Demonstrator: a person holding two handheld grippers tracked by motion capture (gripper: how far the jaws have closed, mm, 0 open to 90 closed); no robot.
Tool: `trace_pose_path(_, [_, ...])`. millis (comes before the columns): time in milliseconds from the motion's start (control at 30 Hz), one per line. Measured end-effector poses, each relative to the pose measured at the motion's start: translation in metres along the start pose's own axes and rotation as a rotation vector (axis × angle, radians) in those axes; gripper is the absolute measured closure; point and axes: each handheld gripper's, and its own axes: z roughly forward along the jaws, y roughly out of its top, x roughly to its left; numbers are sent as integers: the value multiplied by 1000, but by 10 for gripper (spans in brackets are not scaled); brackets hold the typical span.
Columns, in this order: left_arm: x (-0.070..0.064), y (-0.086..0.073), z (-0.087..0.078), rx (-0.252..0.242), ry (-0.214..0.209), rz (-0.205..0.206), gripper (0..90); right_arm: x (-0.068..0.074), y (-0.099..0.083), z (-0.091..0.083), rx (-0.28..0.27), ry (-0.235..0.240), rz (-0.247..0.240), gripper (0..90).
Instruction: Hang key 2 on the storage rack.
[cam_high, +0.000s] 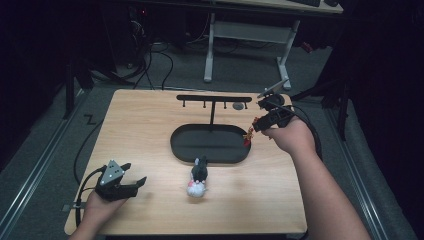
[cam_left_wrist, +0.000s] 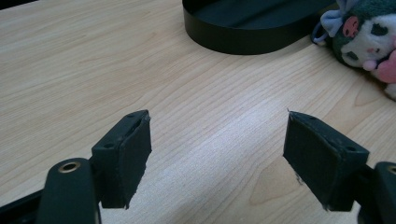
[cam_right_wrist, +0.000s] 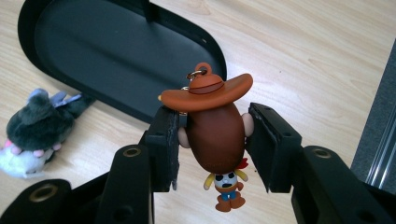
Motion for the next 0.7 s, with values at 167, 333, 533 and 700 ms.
trace_pose_path(167, [1,0,0,1,-3,-1,236,-2,9,5,-8,-10,10,553])
trace_pose_path(333, [1,0,0,-3,0,0,236,-5,16,11,-5,-18,17,553])
trace_pose_path(533, [0,0,1,1,-4,4,236,-10,23,15,-17,-21,35,553])
trace_pose_path(700, [0,0,2,4,-5,6,235,-12,31,18,-19,-18,48,553])
